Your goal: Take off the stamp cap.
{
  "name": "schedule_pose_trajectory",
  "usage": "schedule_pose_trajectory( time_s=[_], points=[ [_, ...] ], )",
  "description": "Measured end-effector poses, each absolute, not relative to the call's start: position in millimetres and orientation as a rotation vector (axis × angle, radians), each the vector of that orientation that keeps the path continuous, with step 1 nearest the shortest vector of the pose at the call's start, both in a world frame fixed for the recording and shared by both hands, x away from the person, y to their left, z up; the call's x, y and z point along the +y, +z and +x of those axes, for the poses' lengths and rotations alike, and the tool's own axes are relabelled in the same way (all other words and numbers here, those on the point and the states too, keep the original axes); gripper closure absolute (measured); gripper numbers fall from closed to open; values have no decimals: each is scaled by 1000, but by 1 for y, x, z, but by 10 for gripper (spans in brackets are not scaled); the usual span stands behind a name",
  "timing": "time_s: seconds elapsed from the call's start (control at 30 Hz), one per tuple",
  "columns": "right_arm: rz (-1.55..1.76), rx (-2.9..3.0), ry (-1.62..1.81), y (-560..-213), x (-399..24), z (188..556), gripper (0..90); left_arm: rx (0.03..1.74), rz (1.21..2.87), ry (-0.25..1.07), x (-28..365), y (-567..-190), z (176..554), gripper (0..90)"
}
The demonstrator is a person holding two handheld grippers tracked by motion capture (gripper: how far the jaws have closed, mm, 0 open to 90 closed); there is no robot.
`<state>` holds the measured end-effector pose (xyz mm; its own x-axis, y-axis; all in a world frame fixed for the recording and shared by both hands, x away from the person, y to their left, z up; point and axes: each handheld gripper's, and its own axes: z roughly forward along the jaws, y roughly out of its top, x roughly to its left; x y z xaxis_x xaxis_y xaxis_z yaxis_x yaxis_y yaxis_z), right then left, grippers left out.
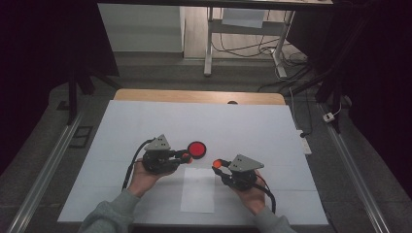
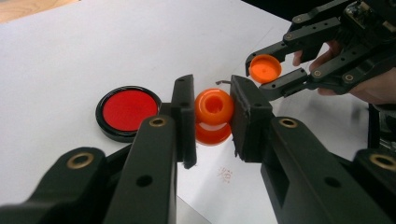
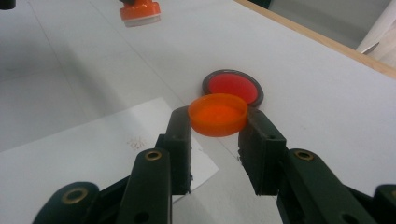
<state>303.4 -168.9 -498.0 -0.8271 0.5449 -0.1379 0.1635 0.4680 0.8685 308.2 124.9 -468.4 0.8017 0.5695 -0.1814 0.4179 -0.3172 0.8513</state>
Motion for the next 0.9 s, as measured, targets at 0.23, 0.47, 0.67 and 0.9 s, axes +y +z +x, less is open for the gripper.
schedule_pose_trajectory(
  time_s=[0.23,0.47,0.67,0.9],
  points=[
    [609,2316,1321,-499,-178,301,648,740,1957,185,125,-469,309,724],
    [638,2309,1327,-498,-187,299,647,742,1954,189,127,-469,310,724],
    [673,2295,1322,-499,-198,299,648,745,1952,193,129,-468,310,724],
    [708,2274,1308,-499,-213,297,647,745,1953,199,129,-468,310,724]
  ],
)
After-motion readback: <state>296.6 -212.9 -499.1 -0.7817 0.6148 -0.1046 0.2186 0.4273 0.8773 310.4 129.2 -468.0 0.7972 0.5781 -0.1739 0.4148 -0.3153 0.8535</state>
